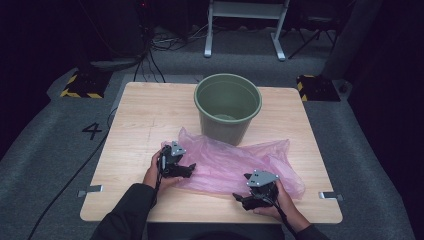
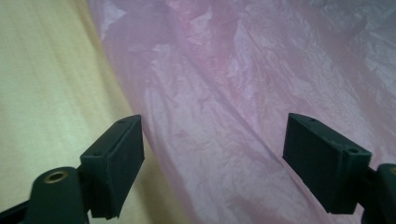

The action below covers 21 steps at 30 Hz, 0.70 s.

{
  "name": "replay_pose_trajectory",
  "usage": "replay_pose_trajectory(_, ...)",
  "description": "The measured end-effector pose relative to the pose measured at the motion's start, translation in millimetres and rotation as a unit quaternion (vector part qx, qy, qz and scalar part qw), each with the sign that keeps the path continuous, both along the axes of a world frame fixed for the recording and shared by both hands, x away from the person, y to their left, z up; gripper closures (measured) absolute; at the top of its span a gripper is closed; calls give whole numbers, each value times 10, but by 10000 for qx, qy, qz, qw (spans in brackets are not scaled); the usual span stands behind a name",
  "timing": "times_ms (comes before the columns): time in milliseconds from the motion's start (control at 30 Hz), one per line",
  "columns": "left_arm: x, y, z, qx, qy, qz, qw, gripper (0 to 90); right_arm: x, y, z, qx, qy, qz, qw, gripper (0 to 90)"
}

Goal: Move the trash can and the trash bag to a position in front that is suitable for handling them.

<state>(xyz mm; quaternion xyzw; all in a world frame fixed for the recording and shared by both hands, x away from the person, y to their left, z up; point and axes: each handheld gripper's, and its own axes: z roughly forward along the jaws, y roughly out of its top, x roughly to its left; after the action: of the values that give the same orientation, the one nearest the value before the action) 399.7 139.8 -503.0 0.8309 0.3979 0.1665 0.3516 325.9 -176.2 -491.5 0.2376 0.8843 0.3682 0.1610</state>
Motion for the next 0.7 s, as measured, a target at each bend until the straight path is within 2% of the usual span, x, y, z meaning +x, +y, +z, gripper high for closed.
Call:
replay_pose_trajectory(167,48,-42,-1,3,-17,-40,10000,185,117,-16,-58,-100,-125,-234,9996,234)
replay_pose_trajectory(300,102,-86,0,9,-11,-132,9999,185,202,-53,-67,-72,-168,-380,9991,276)
replay_pose_trajectory(400,123,-108,2,39,-56,-174,9998,185,273,-82,-76,8,-79,-469,9989,268)
replay_pose_trajectory(533,130,-141,5,103,-154,-252,9995,192,357,-127,-82,15,-109,-560,9984,256)
replay_pose_trajectory(600,139,-144,4,91,-138,-250,9995,191,381,-142,-83,24,-93,-593,9982,248)
replay_pose_trajectory(633,161,-136,5,50,-69,-252,9996,191,441,-173,-92,104,32,-567,9983,213)
replay_pose_trajectory(667,161,-136,5,50,-69,-252,9996,190,441,-173,-92,104,32,-567,9983,213)
replay_pose_trajectory(700,167,-133,2,18,-42,-228,9997,186,506,-205,-114,223,157,-556,9981,180)
